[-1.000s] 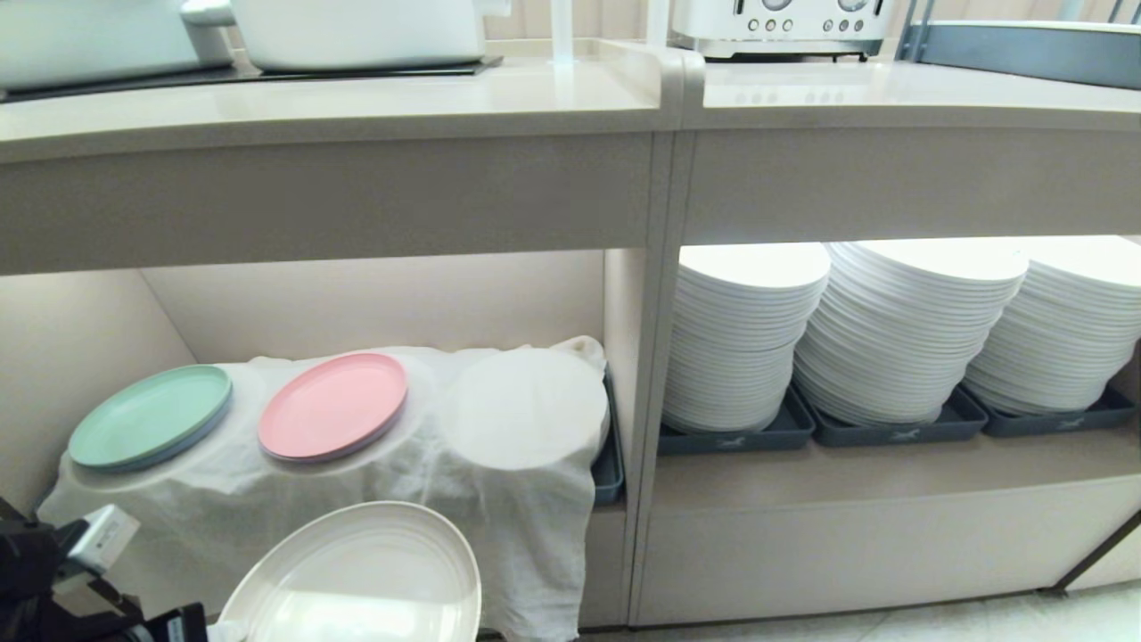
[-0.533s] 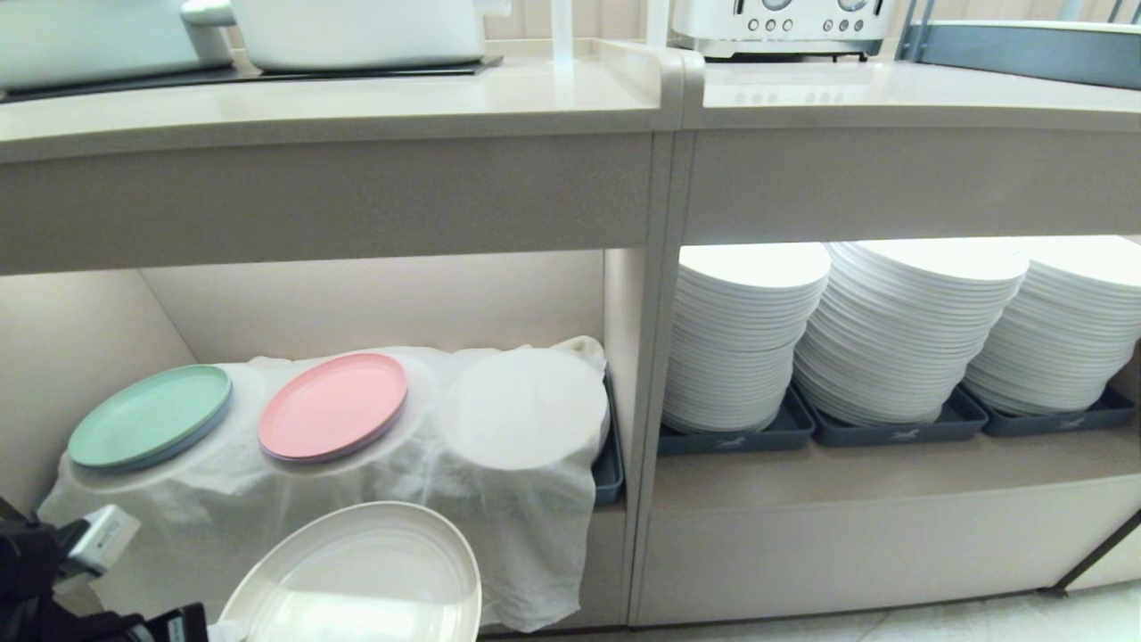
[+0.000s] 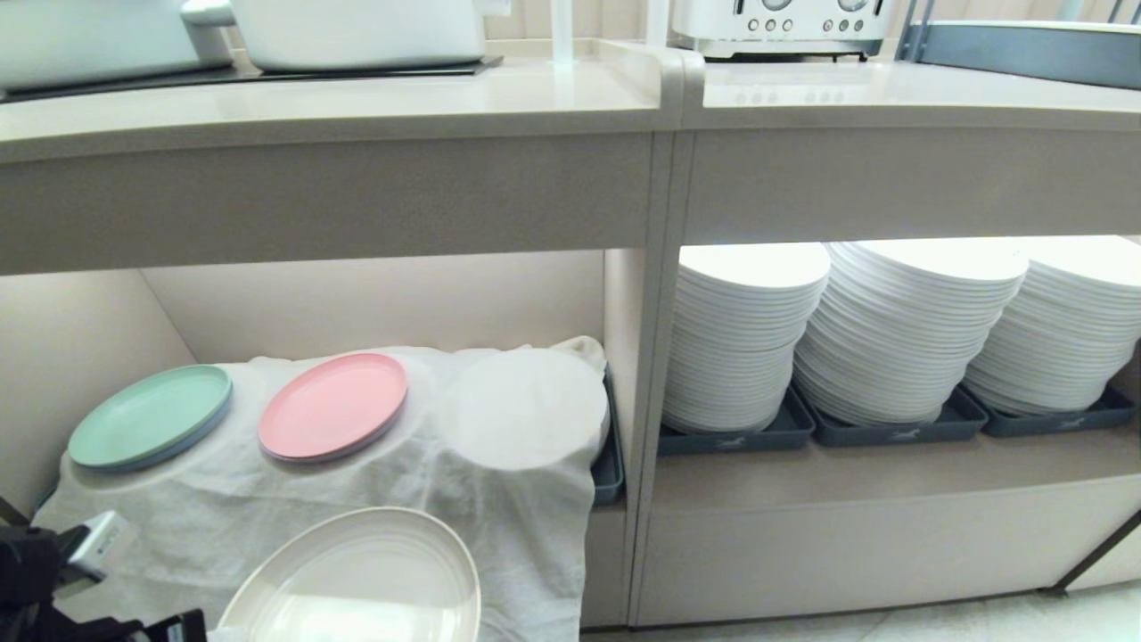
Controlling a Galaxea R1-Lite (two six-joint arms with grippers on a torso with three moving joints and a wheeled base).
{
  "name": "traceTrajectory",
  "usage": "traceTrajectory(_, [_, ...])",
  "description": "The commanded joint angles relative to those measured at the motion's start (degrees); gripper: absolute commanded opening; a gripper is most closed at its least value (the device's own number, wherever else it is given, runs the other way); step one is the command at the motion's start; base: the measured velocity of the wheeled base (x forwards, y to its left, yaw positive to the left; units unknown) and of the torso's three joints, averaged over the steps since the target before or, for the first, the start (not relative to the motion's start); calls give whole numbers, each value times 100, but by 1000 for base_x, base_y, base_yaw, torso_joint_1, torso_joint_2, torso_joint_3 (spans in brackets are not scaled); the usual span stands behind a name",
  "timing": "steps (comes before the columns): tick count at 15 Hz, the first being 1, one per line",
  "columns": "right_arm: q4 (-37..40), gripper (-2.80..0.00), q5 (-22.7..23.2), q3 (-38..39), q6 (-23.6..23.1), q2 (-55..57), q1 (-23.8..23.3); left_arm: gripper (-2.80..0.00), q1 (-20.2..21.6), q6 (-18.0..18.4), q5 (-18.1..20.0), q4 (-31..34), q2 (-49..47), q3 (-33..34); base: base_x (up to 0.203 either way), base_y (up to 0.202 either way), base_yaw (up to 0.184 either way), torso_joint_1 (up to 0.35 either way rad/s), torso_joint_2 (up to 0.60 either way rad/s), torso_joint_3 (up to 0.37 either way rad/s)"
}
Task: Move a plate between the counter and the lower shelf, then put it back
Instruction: Put the plate
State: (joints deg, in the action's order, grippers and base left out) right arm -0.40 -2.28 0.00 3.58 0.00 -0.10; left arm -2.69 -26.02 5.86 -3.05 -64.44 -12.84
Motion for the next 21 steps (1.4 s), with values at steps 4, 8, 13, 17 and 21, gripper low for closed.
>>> traceTrajectory(4, [-4,-280,-1,0,2,0,1,-280,15,-18,2,-3,54,80,0,0,0,0,0,0])
traceTrajectory(8, [-4,-280,-1,0,11,0,1,-280,15,-18,-6,-3,142,158,0,0,0,0,0,0])
traceTrajectory(13, [-4,-280,-1,0,2,0,1,-280,15,-18,2,6,177,167,0,0,0,6,-25,-18])
traceTrajectory(17, [-4,-280,-1,0,2,0,1,-280,15,-18,0,133,177,159,0,0,0,75,-237,-258])
traceTrajectory(21, [-4,-280,-1,0,2,0,1,-280,15,-24,-6,138,175,159,0,0,0,166,-537,-282])
